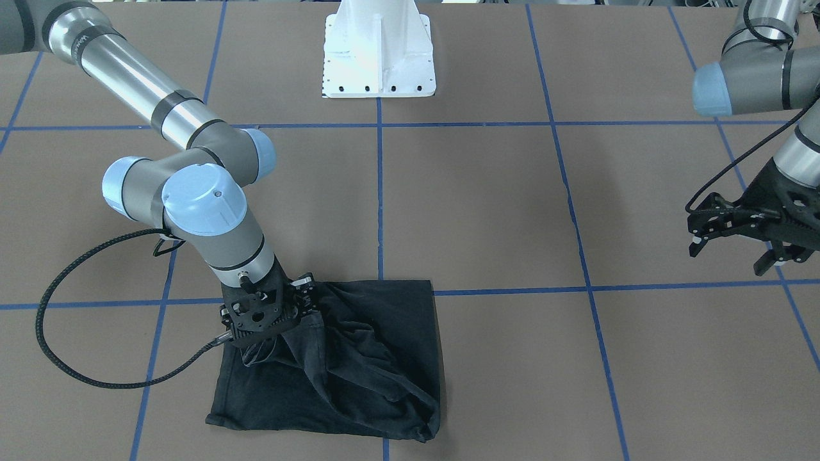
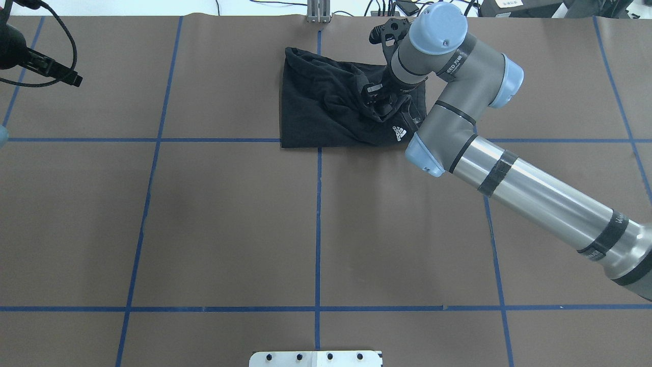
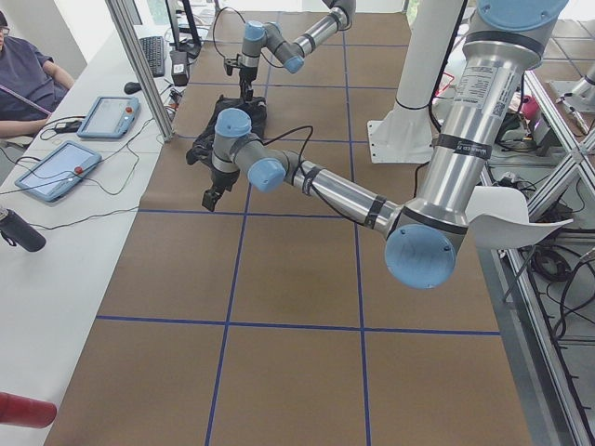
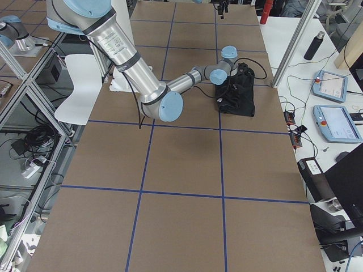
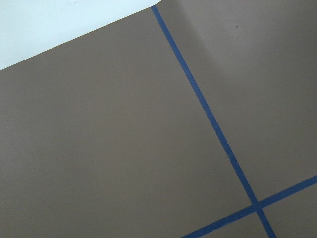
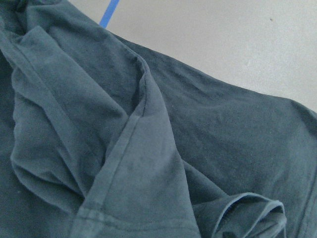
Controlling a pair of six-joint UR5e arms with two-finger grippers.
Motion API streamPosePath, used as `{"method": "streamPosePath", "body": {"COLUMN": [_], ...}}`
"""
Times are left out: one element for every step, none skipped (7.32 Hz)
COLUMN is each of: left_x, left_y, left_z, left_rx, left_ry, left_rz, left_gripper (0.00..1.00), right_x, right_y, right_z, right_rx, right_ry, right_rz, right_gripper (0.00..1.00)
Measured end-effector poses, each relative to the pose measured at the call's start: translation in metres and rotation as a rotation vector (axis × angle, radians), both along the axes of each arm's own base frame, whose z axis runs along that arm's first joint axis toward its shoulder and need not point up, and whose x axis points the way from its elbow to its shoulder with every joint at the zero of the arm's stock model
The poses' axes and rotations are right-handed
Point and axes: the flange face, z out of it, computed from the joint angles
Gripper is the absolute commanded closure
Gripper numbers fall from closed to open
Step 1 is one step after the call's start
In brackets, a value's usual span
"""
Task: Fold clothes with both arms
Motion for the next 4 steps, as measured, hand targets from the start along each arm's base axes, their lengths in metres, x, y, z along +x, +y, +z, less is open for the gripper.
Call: {"method": "streamPosePath", "body": {"left_x": [0.000,0.000,0.000,0.000], "left_y": [0.000,0.001,0.001,0.001], "left_z": [-0.001,-0.002,-0.002,-0.002], "left_rx": [0.002,0.004,0.003,0.003], "left_ry": [0.001,0.002,0.002,0.001], "left_rz": [-0.001,-0.001,-0.001,-0.001], "left_gripper": [0.00,0.00,0.00,0.00], "right_x": [0.004,0.010,0.016,0.022], "right_y": [0.000,-0.001,-0.003,-0.008], "right_z": [-0.005,-0.010,-0.012,-0.012], "right_rx": [-0.008,-0.010,-0.011,-0.014], "right_ry": [-0.017,-0.030,-0.037,-0.038], "right_rz": [-0.009,-0.013,-0.010,-0.002], "right_gripper": [1.00,1.00,1.00,1.00]}}
